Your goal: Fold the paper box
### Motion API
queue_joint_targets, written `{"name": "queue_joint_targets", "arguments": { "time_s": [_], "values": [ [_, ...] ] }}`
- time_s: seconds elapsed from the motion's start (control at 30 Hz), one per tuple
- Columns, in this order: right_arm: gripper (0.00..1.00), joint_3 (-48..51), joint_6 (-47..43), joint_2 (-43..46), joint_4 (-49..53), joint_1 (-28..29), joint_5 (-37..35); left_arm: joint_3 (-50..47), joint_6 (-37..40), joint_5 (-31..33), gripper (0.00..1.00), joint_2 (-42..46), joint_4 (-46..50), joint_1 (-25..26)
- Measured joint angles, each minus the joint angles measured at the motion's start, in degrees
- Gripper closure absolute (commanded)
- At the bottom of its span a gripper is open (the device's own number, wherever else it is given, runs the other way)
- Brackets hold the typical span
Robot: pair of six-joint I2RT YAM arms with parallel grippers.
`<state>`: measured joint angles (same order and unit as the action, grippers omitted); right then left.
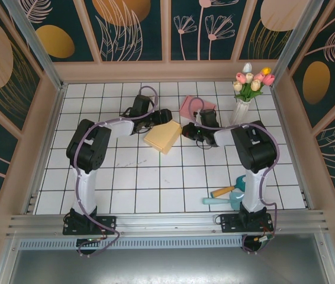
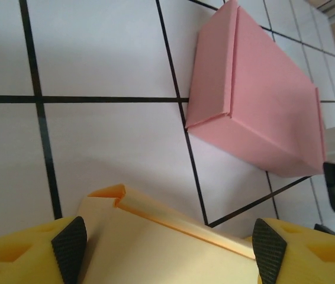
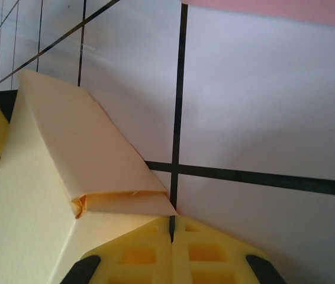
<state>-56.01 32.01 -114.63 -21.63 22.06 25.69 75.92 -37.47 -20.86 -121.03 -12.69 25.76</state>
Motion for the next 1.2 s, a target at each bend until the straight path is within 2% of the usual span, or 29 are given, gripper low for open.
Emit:
{"name": "queue_joint_targets", "arguments": {
  "time_s": [0.13, 0.3, 0.57, 0.73, 1.03, 1.2],
  "values": [
    [1.0, -0.98, 0.09, -0.87, -0.02, -0.35, 1.29, -0.92, -4.52, -2.75, 0.26, -1.79, -5.68, -0.31],
    [1.0, -1.86, 0.52, -1.31, 0.44, -0.81, 1.38, -1.18, -7.67, -2.93, 0.27, -2.58, -9.68, 0.31],
    [1.0, -1.44, -0.02, -0.31, 1.33, -1.31, -0.7, -3.06, -8.24, 3.39, 0.25, -0.17, -9.18, 2.62],
    [1.0, 1.7, -1.73, 4.13, 5.03, -0.59, -3.02, -11.39, -9.84, 4.48, 0.22, 6.12, -9.62, 3.48],
    [1.0, 14.93, -0.5, 19.65, 5.25, 1.75, -2.51, -26.25, -9.33, 6.54, 0.21, 19.06, -11.5, 1.42],
    [1.0, 23.06, 2.12, 21.66, 2.82, 6.51, -2.19, -35.91, -10.73, 5.73, 0.22, 23.5, -15.76, 1.86]
  ]
}}
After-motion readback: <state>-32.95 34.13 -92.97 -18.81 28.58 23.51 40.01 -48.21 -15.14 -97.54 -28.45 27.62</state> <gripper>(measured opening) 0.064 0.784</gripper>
